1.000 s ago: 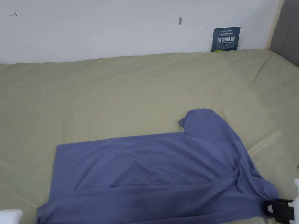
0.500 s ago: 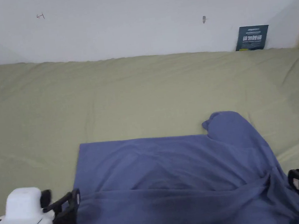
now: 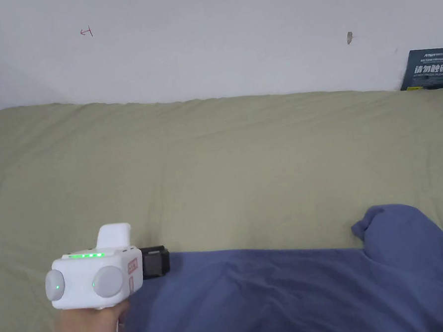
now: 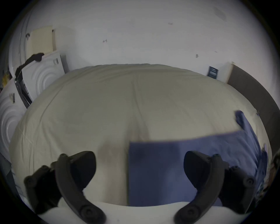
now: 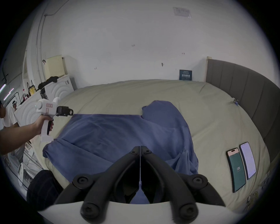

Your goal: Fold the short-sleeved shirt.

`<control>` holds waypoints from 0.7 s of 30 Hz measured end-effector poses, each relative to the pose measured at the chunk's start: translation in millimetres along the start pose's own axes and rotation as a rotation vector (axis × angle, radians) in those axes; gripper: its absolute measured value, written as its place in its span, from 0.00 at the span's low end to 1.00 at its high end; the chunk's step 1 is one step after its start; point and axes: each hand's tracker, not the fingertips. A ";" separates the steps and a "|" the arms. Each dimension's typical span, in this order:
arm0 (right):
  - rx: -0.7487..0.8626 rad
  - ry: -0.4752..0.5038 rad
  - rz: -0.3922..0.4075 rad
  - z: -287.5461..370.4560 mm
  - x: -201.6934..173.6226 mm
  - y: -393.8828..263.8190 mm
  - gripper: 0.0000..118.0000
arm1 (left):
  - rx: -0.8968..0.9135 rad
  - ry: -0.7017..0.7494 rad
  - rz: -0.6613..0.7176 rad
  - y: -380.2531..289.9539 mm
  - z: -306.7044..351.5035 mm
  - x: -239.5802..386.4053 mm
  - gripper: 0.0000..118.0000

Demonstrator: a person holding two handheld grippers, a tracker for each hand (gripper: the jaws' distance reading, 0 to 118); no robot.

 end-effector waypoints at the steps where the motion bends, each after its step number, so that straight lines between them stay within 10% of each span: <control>1: -0.009 -0.006 -0.002 -5.7 2.6 -0.1 0.02 | -0.012 0.050 0.019 2.9 -11.4 -2.8 0.95; 6: -0.056 -0.075 -0.001 -46.2 30.7 14.6 0.02 | -0.120 0.087 -0.047 -2.5 -52.7 2.5 0.84; 9: -0.114 -0.153 -0.034 -88.6 56.6 38.0 0.04 | -0.039 0.080 -0.073 -4.4 -21.7 29.7 0.14; 10: -0.136 -0.175 -0.046 -104.8 64.8 46.1 0.05 | -0.037 0.079 -0.084 -4.9 -17.4 38.1 0.05; 15: -0.256 -0.232 -0.104 -210.2 113.9 87.8 0.39 | -0.035 0.047 -0.160 -6.2 4.6 58.0 0.03; 17: -0.337 -0.261 -0.126 -237.5 120.7 96.6 0.94 | 0.035 0.020 -0.153 -4.2 26.3 60.4 0.03; 21: -0.391 -0.278 -0.097 -271.0 117.0 103.5 0.97 | 0.079 -0.031 -0.103 -3.2 58.4 53.0 0.03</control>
